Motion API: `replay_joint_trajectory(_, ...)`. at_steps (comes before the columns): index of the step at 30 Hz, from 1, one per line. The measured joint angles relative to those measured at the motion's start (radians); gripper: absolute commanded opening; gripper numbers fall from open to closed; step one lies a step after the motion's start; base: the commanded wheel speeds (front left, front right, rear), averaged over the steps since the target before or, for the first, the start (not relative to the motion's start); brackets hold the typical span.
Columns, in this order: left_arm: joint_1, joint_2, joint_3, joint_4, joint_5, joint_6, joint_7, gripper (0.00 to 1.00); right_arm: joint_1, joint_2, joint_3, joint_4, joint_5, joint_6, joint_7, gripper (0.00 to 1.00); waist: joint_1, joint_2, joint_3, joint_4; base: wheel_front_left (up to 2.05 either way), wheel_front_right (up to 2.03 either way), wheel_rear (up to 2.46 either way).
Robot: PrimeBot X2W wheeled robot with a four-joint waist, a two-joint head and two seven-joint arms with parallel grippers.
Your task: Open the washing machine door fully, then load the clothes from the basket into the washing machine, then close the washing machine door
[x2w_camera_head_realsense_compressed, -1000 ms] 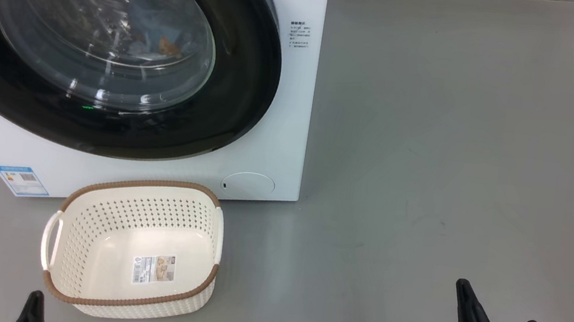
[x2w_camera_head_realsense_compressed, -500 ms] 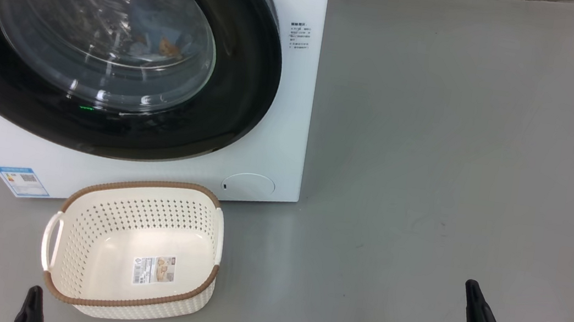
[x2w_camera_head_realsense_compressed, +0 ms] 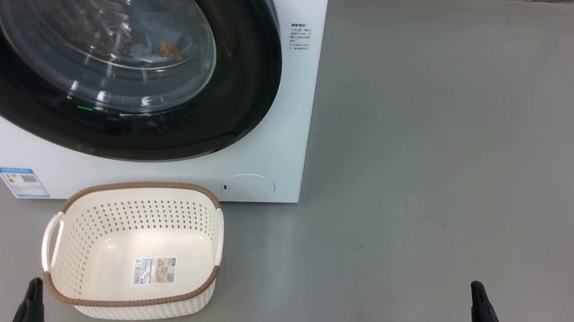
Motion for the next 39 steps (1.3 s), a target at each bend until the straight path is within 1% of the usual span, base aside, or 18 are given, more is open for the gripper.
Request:
replay_joint_trajectory(25,-0.052,0.001,-0.005,0.031,-0.289,0.000,0.076,0.00,-0.005,0.000,-0.028,0.000,0.285,0.000,0.075,0.00,-0.0001,0.0000,-0.005,0.001,0.00,0.00,0.00)
replay_joint_trajectory(26,-0.053,0.001,-0.006,0.034,-0.327,0.000,0.084,0.00,-0.008,0.000,-0.030,0.000,0.327,0.000,0.083,0.00,-0.0001,0.0000,-0.006,0.001,0.00,0.00,0.00)
replay_joint_trajectory(39,-0.088,0.002,-0.008,0.051,-0.470,0.000,0.121,0.00,-0.011,0.000,-0.042,0.000,0.466,-0.001,0.119,0.00,-0.0001,0.0000,-0.008,0.002,0.00,0.00,0.00)
